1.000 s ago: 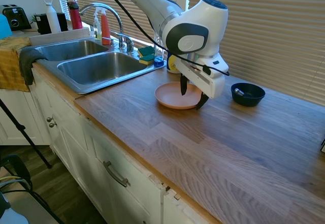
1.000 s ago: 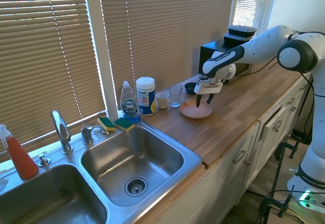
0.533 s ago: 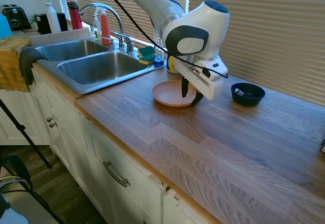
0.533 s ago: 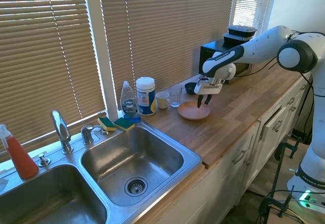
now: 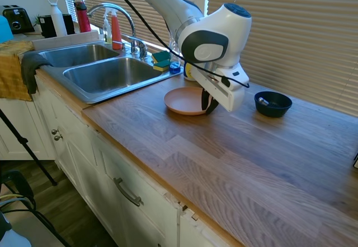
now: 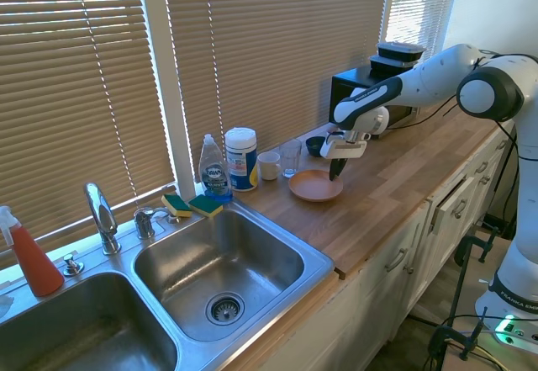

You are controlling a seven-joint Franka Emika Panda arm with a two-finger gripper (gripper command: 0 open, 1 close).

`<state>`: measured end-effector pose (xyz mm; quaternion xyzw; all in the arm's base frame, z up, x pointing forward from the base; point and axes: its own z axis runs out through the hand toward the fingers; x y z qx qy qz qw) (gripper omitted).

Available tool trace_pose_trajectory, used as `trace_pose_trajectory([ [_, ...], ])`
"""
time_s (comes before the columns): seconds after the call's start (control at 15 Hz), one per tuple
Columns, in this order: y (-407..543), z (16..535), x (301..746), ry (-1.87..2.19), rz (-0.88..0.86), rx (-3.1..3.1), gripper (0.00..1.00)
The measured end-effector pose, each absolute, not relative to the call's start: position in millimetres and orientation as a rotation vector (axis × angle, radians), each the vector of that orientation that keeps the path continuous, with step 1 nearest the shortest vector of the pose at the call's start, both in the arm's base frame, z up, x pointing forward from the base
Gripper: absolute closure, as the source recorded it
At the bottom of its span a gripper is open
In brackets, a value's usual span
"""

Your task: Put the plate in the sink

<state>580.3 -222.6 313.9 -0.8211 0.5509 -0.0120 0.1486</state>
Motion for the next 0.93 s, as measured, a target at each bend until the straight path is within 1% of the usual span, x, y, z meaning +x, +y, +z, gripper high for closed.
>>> trace_pose_trajectory([
  [0.33,-218,317,583,1.552,-0.040,-2.329,1.00],
  [0.53,-210,330,585,1.481,-0.032,-2.313,1.00],
  [0.73,-191,354,588,1.404,-0.037,-2.316,1.00],
  [0.93,-148,398,596,1.307,-0.075,-2.346,1.00],
])
